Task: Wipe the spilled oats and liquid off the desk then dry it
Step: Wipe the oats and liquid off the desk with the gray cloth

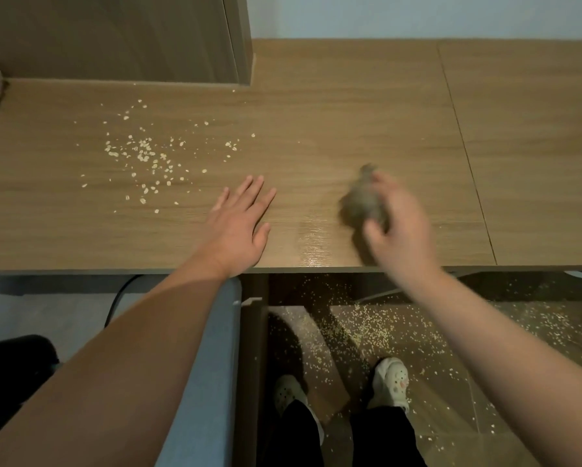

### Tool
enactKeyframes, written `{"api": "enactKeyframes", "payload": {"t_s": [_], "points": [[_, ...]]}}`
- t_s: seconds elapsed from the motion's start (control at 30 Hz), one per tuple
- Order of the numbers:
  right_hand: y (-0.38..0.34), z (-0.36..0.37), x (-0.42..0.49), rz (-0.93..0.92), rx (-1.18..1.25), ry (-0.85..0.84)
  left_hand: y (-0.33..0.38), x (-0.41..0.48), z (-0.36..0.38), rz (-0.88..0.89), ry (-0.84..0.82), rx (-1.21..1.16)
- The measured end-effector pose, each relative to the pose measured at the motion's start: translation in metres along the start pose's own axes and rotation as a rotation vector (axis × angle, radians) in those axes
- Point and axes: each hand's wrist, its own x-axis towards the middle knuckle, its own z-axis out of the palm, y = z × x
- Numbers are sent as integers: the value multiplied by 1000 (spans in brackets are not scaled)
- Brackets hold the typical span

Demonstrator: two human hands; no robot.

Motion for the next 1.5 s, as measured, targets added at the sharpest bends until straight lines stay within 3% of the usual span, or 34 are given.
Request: {"api": "enactKeyframes", "payload": {"t_s": [0.07, 0.17, 0.23, 0.3, 0.4, 0.43, 0.47, 0.53, 0.67, 0.73, 0.8, 0.97, 1.1, 1.3, 1.4, 1.5], "points": [[29, -23, 16, 294, -44, 160, -1, 0, 1, 5, 0, 4], [64, -28, 15, 476, -298, 142, -1, 0, 1, 6, -11, 15], [56, -10, 6, 415, -399, 118, -1, 0, 1, 0, -16, 15], [30, 9, -8, 212, -393, 30, 0, 0, 0, -3, -16, 8], [1, 22, -35, -156, -185, -257, 0, 0, 0, -2, -12, 14], [-1, 21, -39, -198, -73, -304, -1, 0, 0, 1, -9, 19], [-1, 16, -37, -167, 42, -293, -1, 1, 1, 4, -5, 22], [4, 1, -12, 15, 163, -117, -2, 0, 2, 6, -2, 19], [60, -27, 76, 329, 28, 317, -3, 0, 3, 8, -2, 24], [87, -30, 110, 514, -201, 301, -3, -1, 2, 9, -1, 17], [91, -20, 128, 569, -390, 202, -3, -1, 2, 10, -3, 13], [51, 18, 135, 211, -422, 46, -1, -1, 0, -8, -9, 14], [16, 35, 96, -124, -261, -120, 0, -1, 0, -15, -9, 11], [-15, 28, -5, -463, -82, -513, 2, -2, 0, -42, 12, -7], [-15, 24, -44, -481, 74, -640, 2, -2, 0, -48, 13, -1], [-6, -1, -34, -287, 92, -411, 1, -2, -1, -48, 15, -2]]}}
